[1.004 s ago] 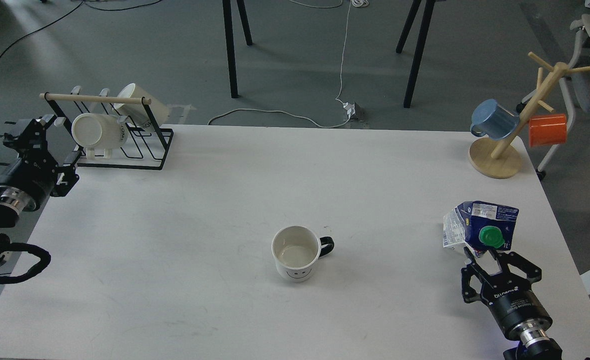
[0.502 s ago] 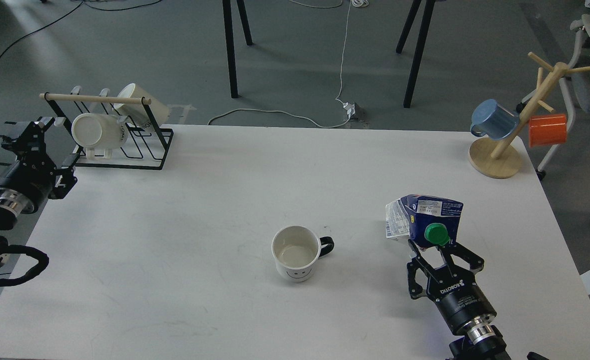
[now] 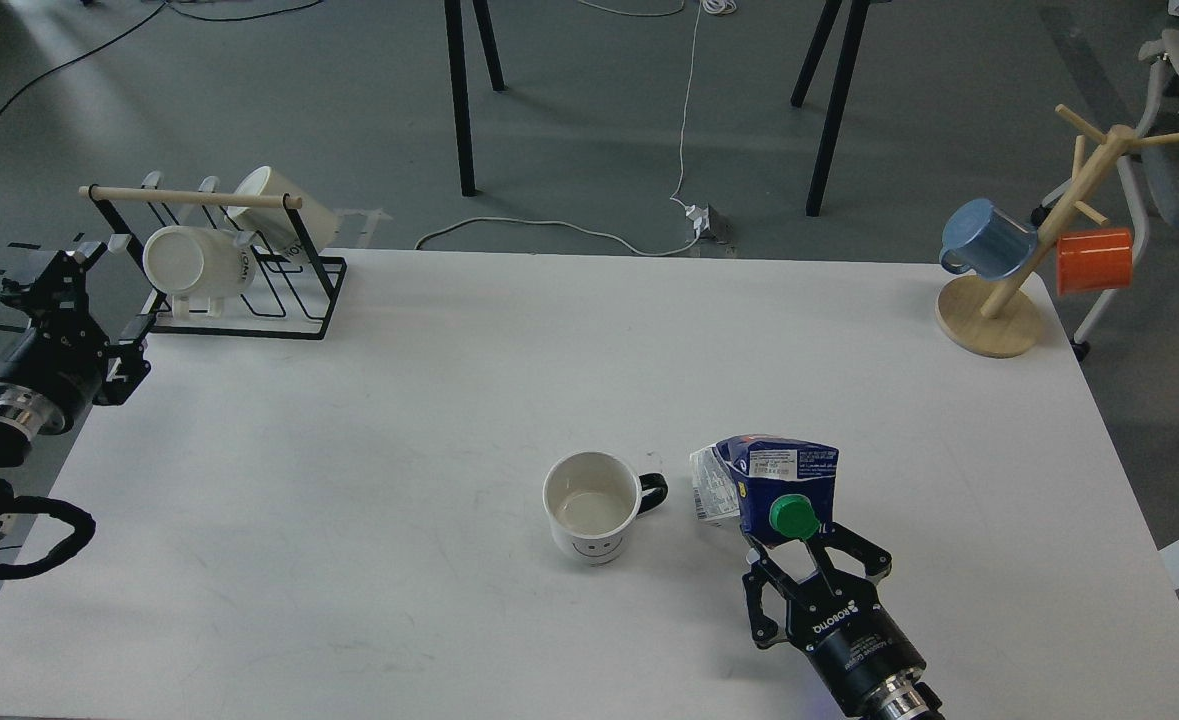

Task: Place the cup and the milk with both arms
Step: 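Move the milk carton with the right gripper beside the white mug, then tilt the milk carton upright with the right gripper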

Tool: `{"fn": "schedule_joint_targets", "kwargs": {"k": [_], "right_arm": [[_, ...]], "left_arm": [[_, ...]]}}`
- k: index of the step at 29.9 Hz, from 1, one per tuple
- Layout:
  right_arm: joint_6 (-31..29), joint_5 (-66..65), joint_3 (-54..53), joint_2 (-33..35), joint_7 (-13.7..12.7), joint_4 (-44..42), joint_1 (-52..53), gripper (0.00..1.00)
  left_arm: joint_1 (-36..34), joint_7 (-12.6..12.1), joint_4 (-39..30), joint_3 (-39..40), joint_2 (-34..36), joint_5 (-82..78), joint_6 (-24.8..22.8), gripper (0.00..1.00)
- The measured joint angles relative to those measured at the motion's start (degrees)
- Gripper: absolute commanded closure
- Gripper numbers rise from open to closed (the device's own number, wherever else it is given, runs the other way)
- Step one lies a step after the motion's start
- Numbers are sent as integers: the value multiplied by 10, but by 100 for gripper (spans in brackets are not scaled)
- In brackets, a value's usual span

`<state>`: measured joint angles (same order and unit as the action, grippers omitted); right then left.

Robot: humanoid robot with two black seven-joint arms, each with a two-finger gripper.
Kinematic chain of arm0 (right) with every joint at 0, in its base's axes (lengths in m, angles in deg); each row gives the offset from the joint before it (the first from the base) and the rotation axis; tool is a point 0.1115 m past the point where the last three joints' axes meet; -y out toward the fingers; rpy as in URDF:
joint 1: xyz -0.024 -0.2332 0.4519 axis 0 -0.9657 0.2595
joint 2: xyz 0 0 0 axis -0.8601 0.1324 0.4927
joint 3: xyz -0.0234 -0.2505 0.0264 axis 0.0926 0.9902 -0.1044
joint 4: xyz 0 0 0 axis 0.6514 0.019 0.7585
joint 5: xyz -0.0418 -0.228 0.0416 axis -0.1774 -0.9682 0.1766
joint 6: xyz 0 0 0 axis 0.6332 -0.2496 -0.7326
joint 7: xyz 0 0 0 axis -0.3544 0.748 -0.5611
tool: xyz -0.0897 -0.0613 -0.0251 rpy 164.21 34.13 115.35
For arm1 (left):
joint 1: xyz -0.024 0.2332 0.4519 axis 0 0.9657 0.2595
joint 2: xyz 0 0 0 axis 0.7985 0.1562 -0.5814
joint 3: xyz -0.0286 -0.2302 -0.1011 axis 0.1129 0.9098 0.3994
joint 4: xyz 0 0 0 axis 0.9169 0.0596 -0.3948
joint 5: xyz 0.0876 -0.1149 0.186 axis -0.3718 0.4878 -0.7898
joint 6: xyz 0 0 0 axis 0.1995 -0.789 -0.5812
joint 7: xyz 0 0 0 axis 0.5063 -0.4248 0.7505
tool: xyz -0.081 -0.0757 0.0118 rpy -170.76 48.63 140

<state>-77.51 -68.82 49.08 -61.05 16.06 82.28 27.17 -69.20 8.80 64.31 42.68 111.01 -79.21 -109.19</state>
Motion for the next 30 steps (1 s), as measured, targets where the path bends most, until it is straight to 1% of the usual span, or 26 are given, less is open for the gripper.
{"fn": "schedule_joint_targets", "kwargs": {"k": [30], "right_arm": [[0,-12,8,-3,0,-10,-3,61]], "left_arm": [[4,0,2,0,1,0,0,2]]}}
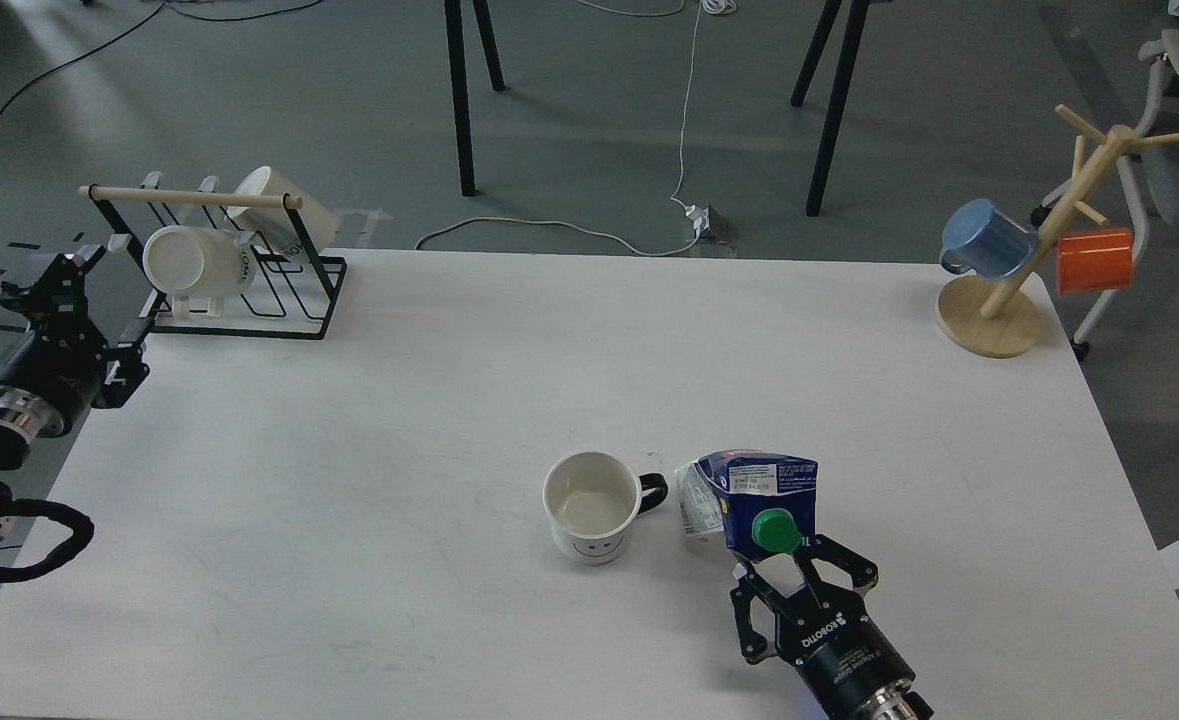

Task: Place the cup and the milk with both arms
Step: 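Tilt the milk carton upright with the right gripper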

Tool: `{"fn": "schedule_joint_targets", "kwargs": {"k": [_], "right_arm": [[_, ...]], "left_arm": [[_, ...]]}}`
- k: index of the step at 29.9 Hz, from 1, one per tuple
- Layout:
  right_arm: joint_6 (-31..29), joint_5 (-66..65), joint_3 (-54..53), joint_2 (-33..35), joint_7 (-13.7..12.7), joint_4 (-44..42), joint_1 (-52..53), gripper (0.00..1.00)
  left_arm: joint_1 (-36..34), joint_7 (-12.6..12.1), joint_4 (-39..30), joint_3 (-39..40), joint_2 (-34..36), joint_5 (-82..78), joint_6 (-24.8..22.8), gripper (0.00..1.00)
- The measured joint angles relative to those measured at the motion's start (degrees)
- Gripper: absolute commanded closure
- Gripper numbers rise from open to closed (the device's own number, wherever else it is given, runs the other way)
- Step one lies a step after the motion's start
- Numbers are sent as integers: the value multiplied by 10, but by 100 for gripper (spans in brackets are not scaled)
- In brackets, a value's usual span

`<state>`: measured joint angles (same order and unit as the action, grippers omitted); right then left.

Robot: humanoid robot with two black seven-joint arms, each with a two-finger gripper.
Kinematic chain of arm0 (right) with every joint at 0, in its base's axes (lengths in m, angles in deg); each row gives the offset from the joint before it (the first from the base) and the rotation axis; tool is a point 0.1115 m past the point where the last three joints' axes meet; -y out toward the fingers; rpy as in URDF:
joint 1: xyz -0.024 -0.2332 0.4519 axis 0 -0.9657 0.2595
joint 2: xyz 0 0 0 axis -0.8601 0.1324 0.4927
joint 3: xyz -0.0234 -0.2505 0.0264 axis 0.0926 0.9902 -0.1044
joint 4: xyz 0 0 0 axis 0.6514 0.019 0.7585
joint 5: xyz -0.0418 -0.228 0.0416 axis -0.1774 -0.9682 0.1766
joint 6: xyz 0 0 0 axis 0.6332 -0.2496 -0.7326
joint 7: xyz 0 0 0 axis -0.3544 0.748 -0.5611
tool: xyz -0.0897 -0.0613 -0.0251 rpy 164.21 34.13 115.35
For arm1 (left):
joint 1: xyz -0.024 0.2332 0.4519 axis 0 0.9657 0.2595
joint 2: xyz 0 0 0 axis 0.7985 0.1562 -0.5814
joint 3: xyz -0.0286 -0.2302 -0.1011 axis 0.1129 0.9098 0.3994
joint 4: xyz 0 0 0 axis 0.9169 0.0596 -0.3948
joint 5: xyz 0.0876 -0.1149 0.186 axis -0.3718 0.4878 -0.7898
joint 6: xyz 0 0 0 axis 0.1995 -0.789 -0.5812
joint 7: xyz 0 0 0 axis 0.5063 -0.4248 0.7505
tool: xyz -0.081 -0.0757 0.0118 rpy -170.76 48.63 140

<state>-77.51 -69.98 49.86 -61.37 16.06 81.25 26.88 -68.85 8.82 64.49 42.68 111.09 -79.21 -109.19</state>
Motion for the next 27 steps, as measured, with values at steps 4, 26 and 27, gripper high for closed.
{"fn": "schedule_joint_targets", "kwargs": {"k": [4,26,27], "right_arm": [[0,0,0,1,0,-1,-4,61],[0,1,0,0,0,-16,0,58],[0,1,0,0,0,-16,0,58]], "left_arm": [[0,0,7,0,0,0,0,2],[7,0,10,1,-3,1,0,2],[7,0,10,1,-3,1,0,2]]}}
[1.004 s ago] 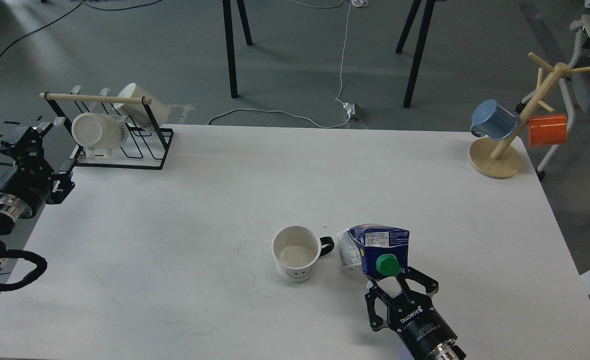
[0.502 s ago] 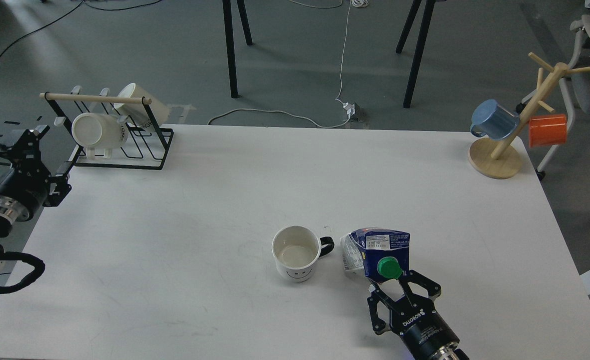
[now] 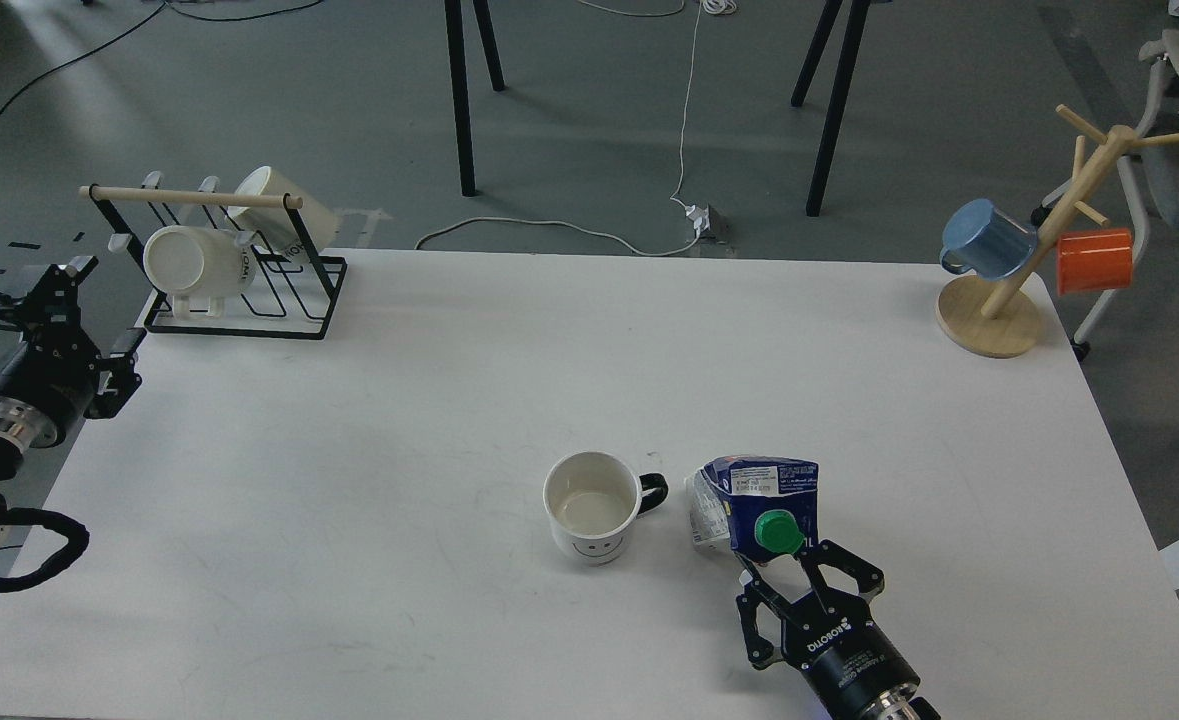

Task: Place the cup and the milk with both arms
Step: 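Tilt the milk carton upright with the right gripper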

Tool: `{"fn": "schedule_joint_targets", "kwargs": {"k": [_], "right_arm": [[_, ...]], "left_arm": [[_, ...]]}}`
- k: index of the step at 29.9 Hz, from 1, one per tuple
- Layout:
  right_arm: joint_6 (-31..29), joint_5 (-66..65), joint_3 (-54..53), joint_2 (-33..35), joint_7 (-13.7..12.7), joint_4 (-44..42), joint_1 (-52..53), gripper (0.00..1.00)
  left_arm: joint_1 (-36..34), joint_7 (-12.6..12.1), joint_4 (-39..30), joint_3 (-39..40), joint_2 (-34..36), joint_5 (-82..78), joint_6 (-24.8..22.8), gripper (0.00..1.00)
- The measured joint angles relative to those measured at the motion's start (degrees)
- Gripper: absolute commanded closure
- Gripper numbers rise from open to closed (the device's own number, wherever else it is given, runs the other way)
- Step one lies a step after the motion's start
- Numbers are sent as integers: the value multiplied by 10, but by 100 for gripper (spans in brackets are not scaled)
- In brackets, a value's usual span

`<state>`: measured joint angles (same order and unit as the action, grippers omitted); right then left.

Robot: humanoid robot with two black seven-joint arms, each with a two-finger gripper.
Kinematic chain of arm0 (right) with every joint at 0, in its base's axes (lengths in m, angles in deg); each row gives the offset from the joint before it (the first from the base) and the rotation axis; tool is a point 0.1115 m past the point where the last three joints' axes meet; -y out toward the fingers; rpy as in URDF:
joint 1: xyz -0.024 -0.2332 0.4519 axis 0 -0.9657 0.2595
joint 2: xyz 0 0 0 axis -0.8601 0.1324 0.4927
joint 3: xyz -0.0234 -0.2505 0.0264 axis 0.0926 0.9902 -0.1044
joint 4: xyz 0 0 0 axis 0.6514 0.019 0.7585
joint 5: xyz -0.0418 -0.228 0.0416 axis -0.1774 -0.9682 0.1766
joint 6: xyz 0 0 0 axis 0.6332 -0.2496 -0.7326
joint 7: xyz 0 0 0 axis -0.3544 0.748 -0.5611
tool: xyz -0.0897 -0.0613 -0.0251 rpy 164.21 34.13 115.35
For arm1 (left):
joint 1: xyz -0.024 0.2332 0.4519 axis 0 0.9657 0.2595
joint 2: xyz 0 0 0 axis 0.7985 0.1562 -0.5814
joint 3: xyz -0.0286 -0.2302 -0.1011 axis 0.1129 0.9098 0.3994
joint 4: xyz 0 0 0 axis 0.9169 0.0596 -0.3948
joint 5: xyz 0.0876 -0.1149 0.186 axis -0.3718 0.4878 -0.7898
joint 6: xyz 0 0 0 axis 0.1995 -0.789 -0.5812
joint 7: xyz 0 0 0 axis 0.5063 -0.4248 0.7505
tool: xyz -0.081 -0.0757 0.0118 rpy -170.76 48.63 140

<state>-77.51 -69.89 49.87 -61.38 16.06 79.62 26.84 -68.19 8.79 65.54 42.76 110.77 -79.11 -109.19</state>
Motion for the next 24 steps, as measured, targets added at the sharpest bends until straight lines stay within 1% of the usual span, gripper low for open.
{"fn": "schedule_joint_targets", "kwargs": {"k": [22,24], "right_arm": [[0,0,0,4,0,1,0,53],[0,0,0,4,0,1,0,50]], "left_arm": [[0,0,0,0,1,0,0,2],[1,0,0,0,1,0,0,2]]}}
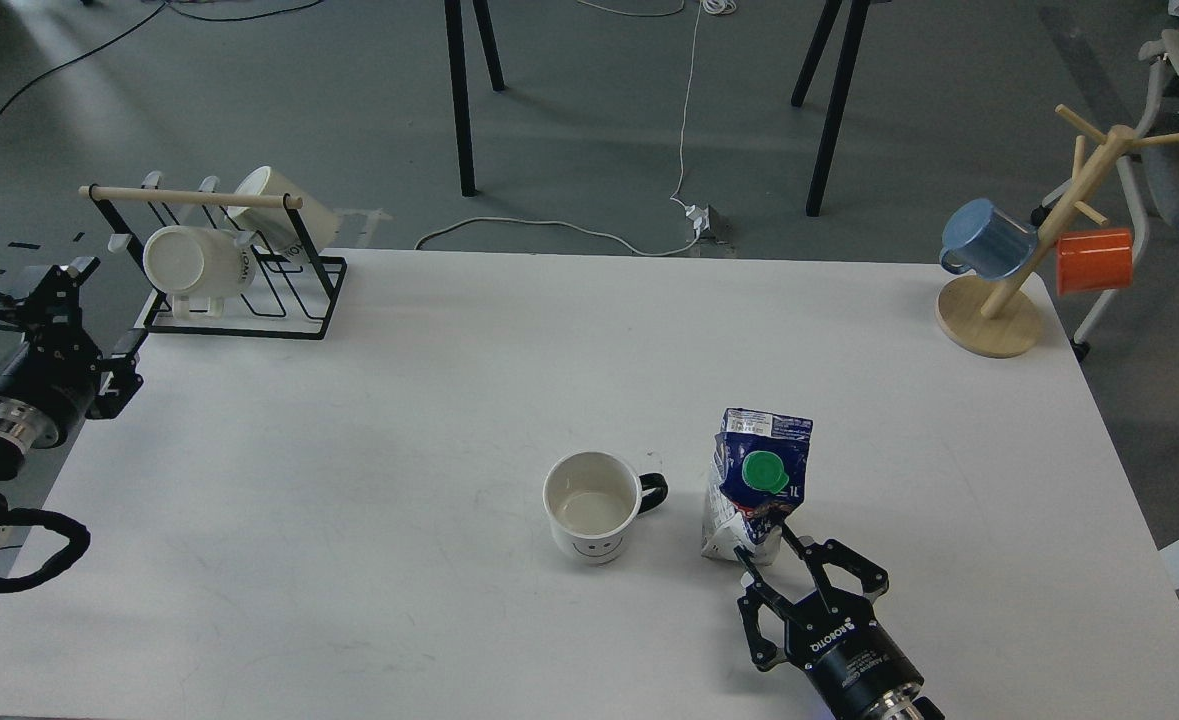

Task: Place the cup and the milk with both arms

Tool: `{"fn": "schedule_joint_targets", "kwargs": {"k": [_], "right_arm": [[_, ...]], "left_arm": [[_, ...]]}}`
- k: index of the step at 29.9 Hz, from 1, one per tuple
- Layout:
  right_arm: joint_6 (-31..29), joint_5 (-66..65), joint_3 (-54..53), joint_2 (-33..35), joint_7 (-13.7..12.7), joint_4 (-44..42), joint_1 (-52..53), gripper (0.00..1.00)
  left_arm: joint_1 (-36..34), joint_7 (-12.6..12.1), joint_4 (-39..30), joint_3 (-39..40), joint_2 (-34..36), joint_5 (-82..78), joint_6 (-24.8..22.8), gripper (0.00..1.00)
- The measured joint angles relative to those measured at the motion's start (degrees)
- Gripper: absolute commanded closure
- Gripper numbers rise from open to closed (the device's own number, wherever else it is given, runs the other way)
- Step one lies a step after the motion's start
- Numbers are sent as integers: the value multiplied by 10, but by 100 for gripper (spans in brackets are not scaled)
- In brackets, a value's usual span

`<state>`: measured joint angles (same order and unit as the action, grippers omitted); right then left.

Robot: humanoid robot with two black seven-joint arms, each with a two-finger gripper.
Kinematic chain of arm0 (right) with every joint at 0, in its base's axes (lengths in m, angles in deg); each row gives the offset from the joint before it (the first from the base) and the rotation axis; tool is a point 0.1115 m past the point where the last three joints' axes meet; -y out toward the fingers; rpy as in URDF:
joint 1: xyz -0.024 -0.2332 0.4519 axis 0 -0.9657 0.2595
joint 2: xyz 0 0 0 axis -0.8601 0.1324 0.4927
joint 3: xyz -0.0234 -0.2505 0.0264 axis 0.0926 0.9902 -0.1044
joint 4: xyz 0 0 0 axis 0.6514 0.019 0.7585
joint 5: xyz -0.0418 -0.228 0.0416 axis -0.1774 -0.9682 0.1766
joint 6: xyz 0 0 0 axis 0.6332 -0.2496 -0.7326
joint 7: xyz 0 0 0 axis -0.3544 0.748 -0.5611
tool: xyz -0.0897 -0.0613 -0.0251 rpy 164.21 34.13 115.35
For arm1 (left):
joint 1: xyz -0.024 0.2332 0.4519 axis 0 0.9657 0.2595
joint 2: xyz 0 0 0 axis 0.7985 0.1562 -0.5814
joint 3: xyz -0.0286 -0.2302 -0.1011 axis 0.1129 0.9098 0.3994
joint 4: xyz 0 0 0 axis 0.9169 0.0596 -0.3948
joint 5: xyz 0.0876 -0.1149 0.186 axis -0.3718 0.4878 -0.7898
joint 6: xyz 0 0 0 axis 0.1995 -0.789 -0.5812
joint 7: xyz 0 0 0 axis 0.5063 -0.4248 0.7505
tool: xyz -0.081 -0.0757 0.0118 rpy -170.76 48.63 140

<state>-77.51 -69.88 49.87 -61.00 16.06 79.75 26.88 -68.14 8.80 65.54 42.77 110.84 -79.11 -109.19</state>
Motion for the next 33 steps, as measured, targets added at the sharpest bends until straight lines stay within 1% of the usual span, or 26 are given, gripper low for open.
{"fn": "schedule_joint_targets", "kwargs": {"k": [2,3,4,5,6,15,19,23,26,30,33], "right_arm": [[0,0,0,0,0,0,0,44],[0,0,0,0,0,0,0,36],[0,0,0,0,0,0,0,24],[0,0,0,0,0,0,0,5],[0,0,0,0,0,1,0,2],[0,1,0,2,0,11,-5,1],[0,1,12,13,0,34,-19,1],[0,0,23,65,0,79,-45,1],[0,0,21,114,0,109,-87,1],[0,1,10,182,0,128,-128,1],[0,9,-17,248,0,132,-137,1]], "left_arm": [[0,0,0,0,0,0,0,2],[0,0,0,0,0,0,0,2],[0,0,0,0,0,0,0,2],[0,0,0,0,0,0,0,2],[0,0,0,0,0,0,0,2],[0,0,0,0,2,0,0,2],[-2,0,1,0,3,0,0,2],[-2,0,2,0,3,-1,0,2],[-2,0,6,0,-1,-1,0,2],[-2,0,18,-1,-13,-1,0,2],[-2,0,24,-1,-21,-1,0,2]]}}
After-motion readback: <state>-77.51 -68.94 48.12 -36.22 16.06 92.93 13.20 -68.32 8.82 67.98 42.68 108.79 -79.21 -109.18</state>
